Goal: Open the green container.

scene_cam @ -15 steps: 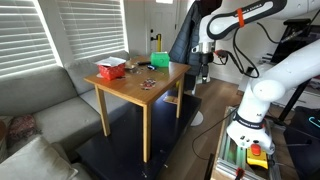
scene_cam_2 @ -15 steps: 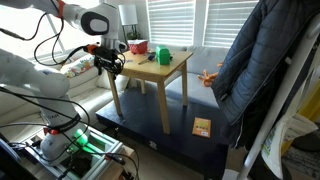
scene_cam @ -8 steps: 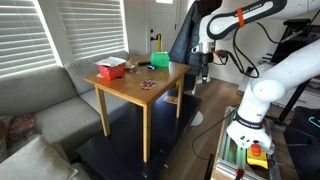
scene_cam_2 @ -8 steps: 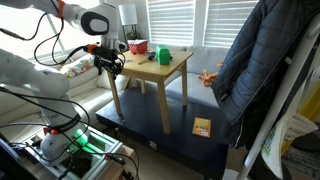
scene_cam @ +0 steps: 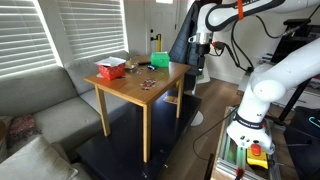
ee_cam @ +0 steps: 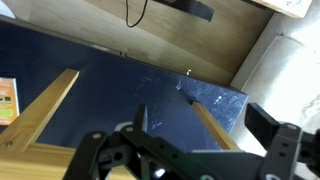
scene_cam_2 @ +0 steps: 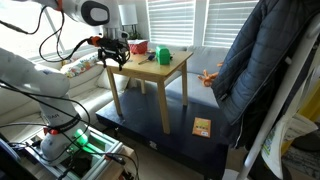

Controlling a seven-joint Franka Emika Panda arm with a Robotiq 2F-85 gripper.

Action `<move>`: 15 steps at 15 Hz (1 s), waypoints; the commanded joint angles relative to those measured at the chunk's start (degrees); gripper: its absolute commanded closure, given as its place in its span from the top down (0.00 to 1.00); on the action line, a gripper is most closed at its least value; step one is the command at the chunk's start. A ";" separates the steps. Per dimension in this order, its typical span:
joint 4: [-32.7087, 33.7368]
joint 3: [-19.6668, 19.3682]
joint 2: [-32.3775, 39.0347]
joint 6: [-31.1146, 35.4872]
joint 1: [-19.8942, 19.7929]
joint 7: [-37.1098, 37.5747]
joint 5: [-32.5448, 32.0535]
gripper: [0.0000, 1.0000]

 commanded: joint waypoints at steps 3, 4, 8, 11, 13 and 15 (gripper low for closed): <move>11.82 1.72 6.80 -1.19 0.64 -4.41 -6.16 1.00; 13.92 1.86 8.45 -0.10 0.45 -5.25 -8.11 1.00; 20.45 1.72 12.99 3.96 0.46 -10.65 -12.95 1.00; 24.44 1.58 17.94 11.54 0.25 -13.99 -14.20 1.00; 25.99 1.45 20.50 16.30 -0.22 -14.02 -13.09 1.00; 23.73 2.38 18.20 15.27 -0.89 -13.07 -12.46 1.00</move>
